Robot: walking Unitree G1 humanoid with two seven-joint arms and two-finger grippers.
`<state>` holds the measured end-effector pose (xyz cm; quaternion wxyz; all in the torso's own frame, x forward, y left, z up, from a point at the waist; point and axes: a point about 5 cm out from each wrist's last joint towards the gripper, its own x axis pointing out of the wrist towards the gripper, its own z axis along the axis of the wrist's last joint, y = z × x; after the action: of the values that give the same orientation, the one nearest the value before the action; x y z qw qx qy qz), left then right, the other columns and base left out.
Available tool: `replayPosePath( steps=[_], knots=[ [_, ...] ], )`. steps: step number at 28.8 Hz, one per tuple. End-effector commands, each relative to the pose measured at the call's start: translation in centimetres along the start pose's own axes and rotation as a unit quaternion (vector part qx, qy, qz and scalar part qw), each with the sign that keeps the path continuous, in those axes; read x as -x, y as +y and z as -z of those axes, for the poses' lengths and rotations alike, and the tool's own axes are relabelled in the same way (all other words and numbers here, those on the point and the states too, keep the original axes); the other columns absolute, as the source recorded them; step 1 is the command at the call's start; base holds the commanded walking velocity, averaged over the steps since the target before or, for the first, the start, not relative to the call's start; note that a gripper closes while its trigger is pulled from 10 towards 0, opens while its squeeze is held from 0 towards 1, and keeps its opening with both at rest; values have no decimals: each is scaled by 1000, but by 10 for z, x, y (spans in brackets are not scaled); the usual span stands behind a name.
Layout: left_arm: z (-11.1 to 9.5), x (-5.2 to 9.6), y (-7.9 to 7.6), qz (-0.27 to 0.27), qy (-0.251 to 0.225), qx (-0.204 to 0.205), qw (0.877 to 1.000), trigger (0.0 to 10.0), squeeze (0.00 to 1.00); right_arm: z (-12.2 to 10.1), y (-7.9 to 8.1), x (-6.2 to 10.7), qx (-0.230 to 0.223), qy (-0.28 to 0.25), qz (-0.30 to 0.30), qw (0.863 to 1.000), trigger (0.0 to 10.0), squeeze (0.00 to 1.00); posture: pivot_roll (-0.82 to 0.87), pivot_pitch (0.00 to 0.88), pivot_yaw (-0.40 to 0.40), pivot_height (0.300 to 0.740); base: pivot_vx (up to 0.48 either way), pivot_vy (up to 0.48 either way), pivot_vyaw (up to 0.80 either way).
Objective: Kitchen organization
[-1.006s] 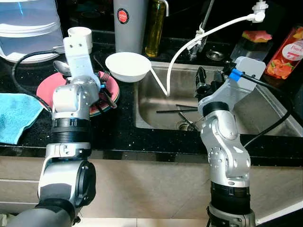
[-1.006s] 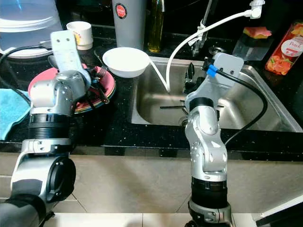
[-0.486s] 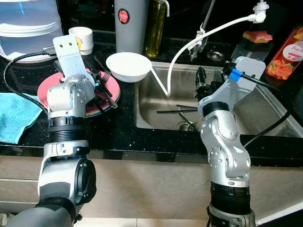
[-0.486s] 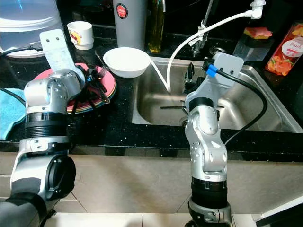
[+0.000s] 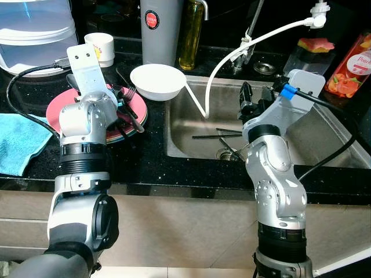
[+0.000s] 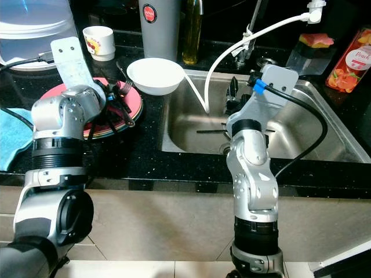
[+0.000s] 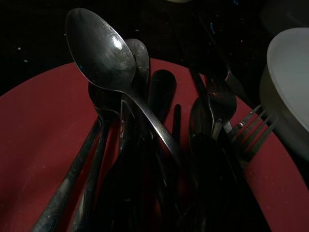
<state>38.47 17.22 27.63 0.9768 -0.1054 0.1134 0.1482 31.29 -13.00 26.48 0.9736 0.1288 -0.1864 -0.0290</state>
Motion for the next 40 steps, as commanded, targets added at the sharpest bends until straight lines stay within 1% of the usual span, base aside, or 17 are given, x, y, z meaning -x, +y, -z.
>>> replayPosePath(
  steps=[1, 2, 3, 4, 5, 6, 8, 10, 18, 28, 29, 31, 32, 33, 34, 35, 40],
  knots=[
    [3, -1, -5, 4, 15, 0, 1000, 9961, 0, -1, -1, 0, -2, 0, 3, 1000, 10000, 0, 180, 54, -65, 740, 0, 0, 0],
    [4, -1, -5, 3, 22, 5, 1000, 9059, 0, -1, -1, 0, -2, 0, 3, 1000, 10000, 0, 180, 54, -65, 740, 0, 0, 0],
    [4, -1, -5, 3, 22, 5, 1000, 9059, 0, -1, -1, 0, -2, 0, 3, 1000, 10000, 0, 180, 54, -65, 740, 0, 0, 0],
    [5, -1, -5, 3, 24, 7, 1000, 7765, 0, -1, -1, 0, -2, 0, 3, 1000, 10000, 0, 180, 54, -65, 740, 0, 0, 0],
    [5, -2, -4, 2, 25, 7, 1000, 7765, 0, -1, -1, 0, -2, 0, 3, 1000, 10000, 0, 180, 54, -65, 740, 0, 0, 0],
    [5, -2, -4, 2, 26, 8, 1000, 4824, 0, -1, -1, 0, -2, 0, 3, 1000, 10000, 0, 176, 59, -67, 740, 0, 0, 0],
    [4, -1, -5, 3, 26, 10, 1000, 1922, 0, -1, -1, 0, -2, 0, 3, 1000, 10000, 0, 171, 61, -69, 740, 0, 0, 0],
    [4, -1, -5, 4, 26, 11, 1000, 0, 0, -1, -1, 0, -2, 0, 3, 1000, 10000, 0, 171, 61, -69, 740, 0, 0, 0],
    [2, -1, -7, 9, 19, 12, 1000, 0, 0, -2, -1, -1, -2, 0, 4, 1000, 10000, 0, 164, 62, -68, 740, 0, 0, 0],
    [-27, 8, -13, 17, -96, -30, 995, 0, 0, -1, -1, -1, -2, 0, 3, 1000, 10000, 0, 164, 60, -69, 740, 0, 0, 0],
    [-27, 8, -14, 22, -95, -33, 995, 824, 0, -1, -1, -1, -2, 0, 3, 1000, 10000, 0, 163, 60, -71, 740, 0, 0, 0],
    [-24, 9, -17, 30, -87, -40, 995, 10000, 0, -1, -1, -1, -2, 1, 3, 1000, 10000, 0, 163, 60, -72, 740, 0, 0, 0],
    [-24, 9, -17, 30, -87, -40, 995, 10000, 0, -1, -1, -1, -2, 1, 3, 1000, 10000, 0, 163, 60, -72, 740, 0, 0, 0],
    [-23, 9, -18, 32, -84, -41, 995, 10000, 329, -1, -1, -1, -2, 1, 3, 1000, 10000, 0, 163, 60, -72, 740, 0, 0, 0],
    [-22, 9, -19, 33, -82, -42, 995, 10000, 329, -1, -1, -1, -2, 1, 3, 1000, 10000, 0, 162, 60, -72, 740, 0, 0, 0],
    [-22, 10, -19, 35, -80, -42, 995, 10000, 1000, -1, -1, -1, -2, 0, 3, 1000, 10000, 0, 160, 60, -72, 740, 0, 0, 0],
    [-20, 9, -18, 27, -77, -44, 996, 10000, 1000, -1, -1, -1, -2, 0, 3, 1000, 10000, 0, 160, 61, -73, 740, 0, 0, 0]
  ],
)
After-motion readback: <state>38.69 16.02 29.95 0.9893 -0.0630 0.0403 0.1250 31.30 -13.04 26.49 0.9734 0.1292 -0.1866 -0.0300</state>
